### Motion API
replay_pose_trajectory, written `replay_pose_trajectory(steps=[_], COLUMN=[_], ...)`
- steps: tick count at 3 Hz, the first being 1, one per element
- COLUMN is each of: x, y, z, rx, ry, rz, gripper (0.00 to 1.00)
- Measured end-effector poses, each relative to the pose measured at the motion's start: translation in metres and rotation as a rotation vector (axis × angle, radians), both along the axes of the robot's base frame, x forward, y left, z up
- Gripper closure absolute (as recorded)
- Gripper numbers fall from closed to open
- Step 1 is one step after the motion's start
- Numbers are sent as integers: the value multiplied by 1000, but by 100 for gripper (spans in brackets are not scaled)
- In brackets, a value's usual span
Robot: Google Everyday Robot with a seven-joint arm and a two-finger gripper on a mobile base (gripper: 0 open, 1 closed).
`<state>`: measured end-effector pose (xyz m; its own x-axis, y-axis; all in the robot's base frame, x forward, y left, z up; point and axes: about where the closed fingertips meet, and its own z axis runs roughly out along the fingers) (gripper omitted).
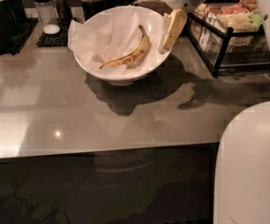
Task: Pick banana from white bowl
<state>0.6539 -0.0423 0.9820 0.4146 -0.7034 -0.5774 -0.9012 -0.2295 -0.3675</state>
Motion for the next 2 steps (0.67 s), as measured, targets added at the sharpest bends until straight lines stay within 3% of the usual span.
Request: replay_pose_trajectory(steps=[2], x=[0], y=[0], z=[0], rx=[0], ry=[0], rz=[0], gripper=[29])
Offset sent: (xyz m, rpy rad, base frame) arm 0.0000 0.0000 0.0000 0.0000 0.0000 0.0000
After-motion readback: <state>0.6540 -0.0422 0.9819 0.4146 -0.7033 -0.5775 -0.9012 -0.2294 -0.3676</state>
